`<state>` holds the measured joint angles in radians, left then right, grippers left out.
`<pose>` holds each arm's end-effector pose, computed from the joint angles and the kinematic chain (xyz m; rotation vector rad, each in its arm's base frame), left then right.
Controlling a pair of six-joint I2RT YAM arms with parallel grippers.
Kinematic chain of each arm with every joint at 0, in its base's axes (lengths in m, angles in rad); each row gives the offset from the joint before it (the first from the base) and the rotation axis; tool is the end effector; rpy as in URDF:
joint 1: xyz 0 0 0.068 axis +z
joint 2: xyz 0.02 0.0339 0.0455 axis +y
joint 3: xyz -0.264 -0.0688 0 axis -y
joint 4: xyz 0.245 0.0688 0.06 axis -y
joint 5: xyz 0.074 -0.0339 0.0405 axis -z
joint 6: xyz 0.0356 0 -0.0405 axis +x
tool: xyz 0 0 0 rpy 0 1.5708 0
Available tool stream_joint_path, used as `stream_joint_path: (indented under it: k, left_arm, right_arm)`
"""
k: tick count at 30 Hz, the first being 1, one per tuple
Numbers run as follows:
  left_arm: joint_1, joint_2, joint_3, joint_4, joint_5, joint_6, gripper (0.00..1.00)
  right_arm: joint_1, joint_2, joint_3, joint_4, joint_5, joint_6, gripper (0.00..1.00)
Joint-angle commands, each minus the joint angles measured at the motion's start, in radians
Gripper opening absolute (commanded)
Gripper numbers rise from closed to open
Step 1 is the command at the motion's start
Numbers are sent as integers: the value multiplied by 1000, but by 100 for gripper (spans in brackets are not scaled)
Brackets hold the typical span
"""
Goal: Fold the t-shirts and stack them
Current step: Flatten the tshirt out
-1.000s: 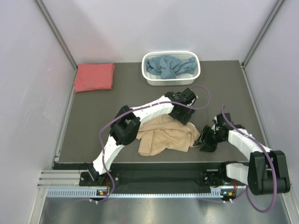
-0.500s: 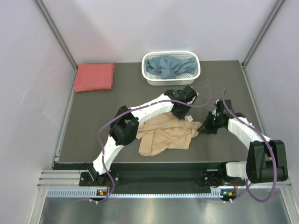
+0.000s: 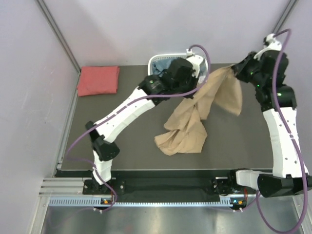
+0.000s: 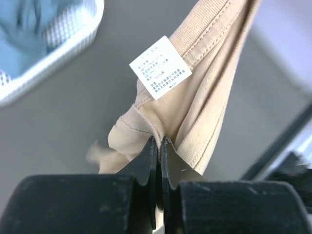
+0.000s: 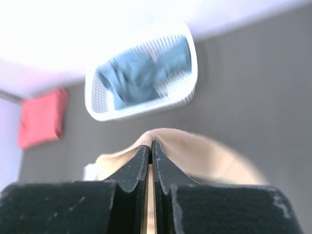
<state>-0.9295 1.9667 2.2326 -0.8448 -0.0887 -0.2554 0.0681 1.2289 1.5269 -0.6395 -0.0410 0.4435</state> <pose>0.2622 -0.3459 0.4195 0.6796 2.0996 -0.5853 0.2506 0.0186 0.4548 0.3328 1.9018 0.3831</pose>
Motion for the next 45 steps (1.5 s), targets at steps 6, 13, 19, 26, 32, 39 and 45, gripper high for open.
stream_joint_path:
  k: [6, 13, 19, 26, 32, 39, 45]
  left_arm:
    - [-32, -238, 42, 177, 209, -27, 0]
    - [-138, -390, -102, 273, 263, 21, 0]
    - [-157, -403, -88, 199, 230, 25, 0]
    - [-150, -514, -194, 138, -385, 16, 0]
    - [-88, -612, -385, -12, -579, -66, 0]
    - [50, -638, -714, -195, -618, -321, 0]
    - [266, -644, -850, -206, -573, -375, 0]
  right_arm:
    - [-5, -84, 332, -52, 82, -51, 0]
    - [-4, -192, 475, 87, 70, -106, 0]
    - [-4, -117, 593, 130, 53, -108, 0]
    - [25, 69, 636, 260, -181, 21, 0]
    - [258, 279, 592, 327, -229, 31, 0]
    - [398, 605, 536, 408, -333, 76, 0]
    - [432, 831, 610, 273, -321, 54, 2]
